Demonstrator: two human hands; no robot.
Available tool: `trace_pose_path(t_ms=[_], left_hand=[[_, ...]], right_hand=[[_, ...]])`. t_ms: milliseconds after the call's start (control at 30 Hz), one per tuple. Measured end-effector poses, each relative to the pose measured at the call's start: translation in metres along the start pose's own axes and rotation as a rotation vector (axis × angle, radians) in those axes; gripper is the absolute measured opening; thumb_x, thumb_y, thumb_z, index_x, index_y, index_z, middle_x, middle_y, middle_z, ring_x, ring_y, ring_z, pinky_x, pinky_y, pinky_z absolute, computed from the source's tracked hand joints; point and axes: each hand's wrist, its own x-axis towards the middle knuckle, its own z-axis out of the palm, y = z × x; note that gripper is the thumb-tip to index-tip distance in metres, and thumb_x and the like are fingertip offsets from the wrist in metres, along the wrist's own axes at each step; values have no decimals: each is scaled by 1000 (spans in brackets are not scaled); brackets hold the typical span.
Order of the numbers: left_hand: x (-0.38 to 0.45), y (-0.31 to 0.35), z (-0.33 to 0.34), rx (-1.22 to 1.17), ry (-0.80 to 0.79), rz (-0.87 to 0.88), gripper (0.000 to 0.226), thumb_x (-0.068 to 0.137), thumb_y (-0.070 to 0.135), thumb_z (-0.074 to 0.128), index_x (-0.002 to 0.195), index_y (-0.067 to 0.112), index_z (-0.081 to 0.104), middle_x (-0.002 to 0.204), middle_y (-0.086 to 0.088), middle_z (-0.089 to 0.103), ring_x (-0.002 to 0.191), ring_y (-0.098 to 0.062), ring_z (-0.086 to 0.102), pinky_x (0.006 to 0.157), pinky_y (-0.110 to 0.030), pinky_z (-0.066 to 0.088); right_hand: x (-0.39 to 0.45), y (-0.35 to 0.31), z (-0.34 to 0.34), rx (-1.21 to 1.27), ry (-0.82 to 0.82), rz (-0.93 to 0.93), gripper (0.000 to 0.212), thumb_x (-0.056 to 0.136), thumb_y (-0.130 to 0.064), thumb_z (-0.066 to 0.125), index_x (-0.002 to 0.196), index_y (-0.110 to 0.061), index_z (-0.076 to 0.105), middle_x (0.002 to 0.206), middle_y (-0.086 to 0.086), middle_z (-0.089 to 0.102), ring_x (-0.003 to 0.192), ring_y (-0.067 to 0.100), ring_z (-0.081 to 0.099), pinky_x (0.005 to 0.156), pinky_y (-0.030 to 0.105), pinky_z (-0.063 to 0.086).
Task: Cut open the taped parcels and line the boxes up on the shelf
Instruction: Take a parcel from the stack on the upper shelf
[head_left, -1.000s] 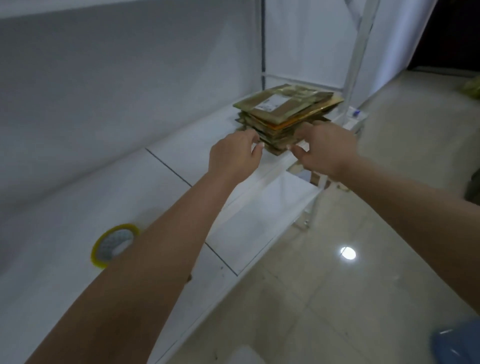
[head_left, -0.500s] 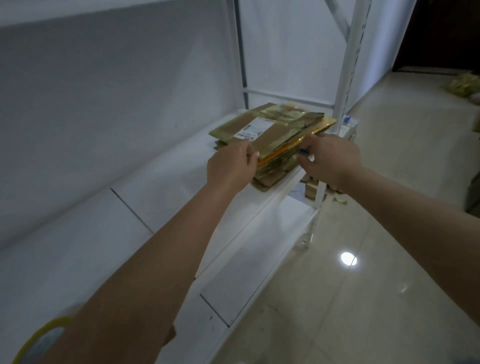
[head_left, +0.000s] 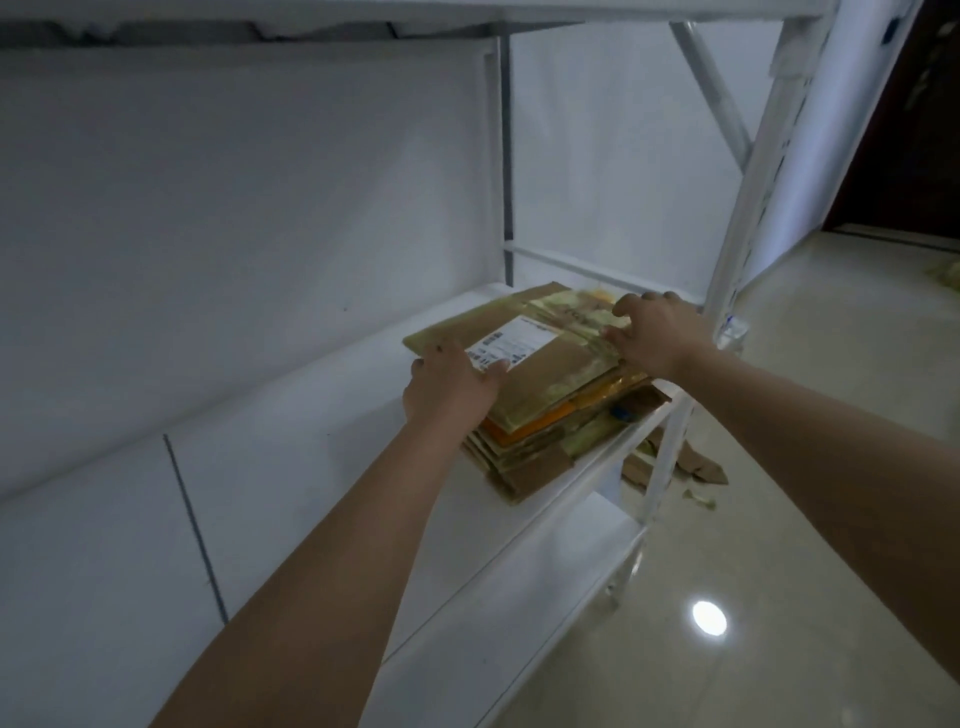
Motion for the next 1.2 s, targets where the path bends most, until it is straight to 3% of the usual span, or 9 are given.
trace_pose_path(t_ms=[167,267,367,600,767,833,967,1100,1200], left_hand=[[8,1,28,-15,-70,-64,117,78,77,54,153,1,6,159,-18,16,146,-36,19,112,-51,33],[-9,-6,50,-91,-129,-103,128,77,75,56,150,-2,-15,161,-21,-6,149,-35,9,116,-50,25],[-16,-8,61,-212,-150,-155,129,78,70,59,148,0,-24,162,-18,-9,150,-32,8,115,-48,25],[-10,-9,46,-313,-121,-74,132,76,65,66,149,-1,-21,163,-16,-2,150,-29,8,119,-45,22],[-7,-9,18,-616,9,22,119,80,37,78,153,7,-12,155,-13,33,142,-29,35,115,-47,33],[-10,-11,4,-695,59,38,112,85,29,75,154,8,-12,153,-11,38,140,-27,38,114,-37,32],[-12,-21,-29,-767,167,115,76,90,15,69,149,8,22,138,-8,55,125,-25,55,95,-27,46],[-17,-31,-61,-786,226,254,59,90,9,67,138,8,32,115,4,58,107,-13,61,89,-23,53],[-22,-45,-78,-791,223,278,49,93,12,63,134,8,37,107,12,58,96,-1,60,85,-19,54]], right_hand=[[44,19,21,57,-117,75,76,90,-66,49,145,-15,38,146,17,43,134,39,37,104,49,38],[54,25,37,106,-246,122,101,74,-81,54,147,-15,31,145,16,43,134,38,36,105,50,37],[58,26,47,123,-244,129,109,65,-83,61,142,-12,35,139,17,48,130,38,37,101,48,40],[51,18,23,203,-11,135,123,53,-76,76,145,-11,27,138,22,41,129,40,37,100,50,40],[27,11,-11,307,208,102,121,50,-70,81,140,-10,29,133,23,39,123,40,41,100,51,42],[13,5,-24,375,317,74,123,49,-65,84,142,-9,28,135,23,37,126,39,39,102,52,41],[-13,-11,-45,445,475,85,130,49,-60,87,148,-8,21,141,23,33,132,37,34,110,48,35],[-38,-30,-58,494,502,170,131,54,-58,86,152,-7,15,145,21,30,137,35,31,114,45,30],[-64,-46,-56,489,440,263,135,50,-71,79,152,-8,16,146,20,32,136,36,34,113,47,32]])
